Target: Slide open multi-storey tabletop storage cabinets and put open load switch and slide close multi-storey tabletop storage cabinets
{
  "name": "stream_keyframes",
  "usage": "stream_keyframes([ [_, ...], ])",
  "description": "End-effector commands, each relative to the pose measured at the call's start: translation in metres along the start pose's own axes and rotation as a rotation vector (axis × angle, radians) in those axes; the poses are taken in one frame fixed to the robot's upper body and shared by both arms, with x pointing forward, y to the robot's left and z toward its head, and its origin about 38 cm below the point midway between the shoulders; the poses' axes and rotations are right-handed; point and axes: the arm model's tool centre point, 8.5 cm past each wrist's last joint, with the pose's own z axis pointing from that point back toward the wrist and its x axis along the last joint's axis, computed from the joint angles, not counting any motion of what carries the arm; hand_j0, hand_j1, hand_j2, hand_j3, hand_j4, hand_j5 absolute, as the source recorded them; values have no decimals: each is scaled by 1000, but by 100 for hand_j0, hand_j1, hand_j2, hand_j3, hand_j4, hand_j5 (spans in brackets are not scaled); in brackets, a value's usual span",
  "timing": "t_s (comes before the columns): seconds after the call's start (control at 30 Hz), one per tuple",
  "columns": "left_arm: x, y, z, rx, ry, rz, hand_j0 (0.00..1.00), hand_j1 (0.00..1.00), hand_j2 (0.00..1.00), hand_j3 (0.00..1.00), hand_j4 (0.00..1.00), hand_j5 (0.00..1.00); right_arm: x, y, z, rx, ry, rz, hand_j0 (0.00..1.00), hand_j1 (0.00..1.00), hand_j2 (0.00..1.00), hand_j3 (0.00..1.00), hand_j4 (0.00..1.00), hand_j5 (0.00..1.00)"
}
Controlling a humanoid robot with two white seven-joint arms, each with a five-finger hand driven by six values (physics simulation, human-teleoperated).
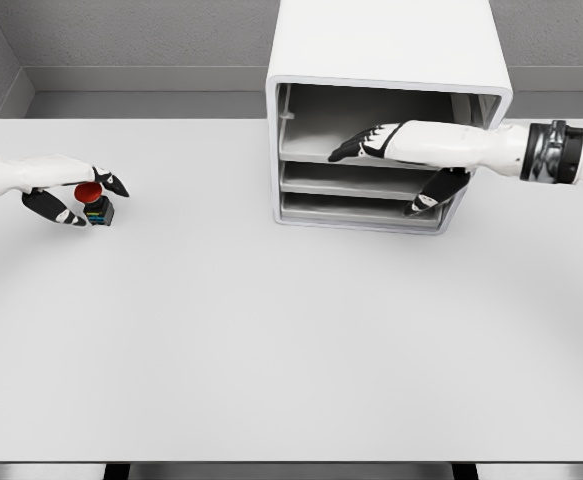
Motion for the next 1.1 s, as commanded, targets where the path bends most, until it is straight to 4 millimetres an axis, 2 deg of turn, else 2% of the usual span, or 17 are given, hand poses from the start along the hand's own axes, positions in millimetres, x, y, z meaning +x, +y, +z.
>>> stream_keyframes([
  [0.0, 0, 1, 1, 6, 1, 6, 69, 69, 69, 69, 69, 69, 1, -1, -4, -5, -6, -3, 100, 100, 100, 100, 100, 100],
  [0.27, -5, 0, 3, 6, 15, 12, 58, 58, 58, 58, 58, 58, 0, 4, -8, 6, -3, 0, 100, 100, 100, 100, 100, 100],
  [0.5, -6, 0, 5, 5, 18, 12, 46, 46, 46, 46, 46, 46, -7, 2, 1, -17, 25, -6, 100, 100, 100, 100, 100, 100],
  [0.63, -5, 2, 5, 9, 18, 11, 44, 44, 44, 44, 44, 44, -9, 7, 1, -8, 32, -13, 100, 100, 100, 100, 100, 100],
  [0.87, 4, 29, 8, 80, -11, 0, 43, 43, 43, 43, 43, 43, -8, 13, 0, -1, 28, -21, 100, 100, 100, 100, 100, 100],
  [0.97, 18, 40, 6, 88, -54, -24, 43, 43, 43, 43, 43, 43, -7, 13, -1, -1, 24, -18, 100, 100, 100, 100, 100, 100],
  [1.07, 27, 49, 5, 99, -76, -43, 43, 43, 43, 43, 43, 43, 4, 14, -3, 6, -6, 1, 100, 100, 100, 100, 100, 100],
])
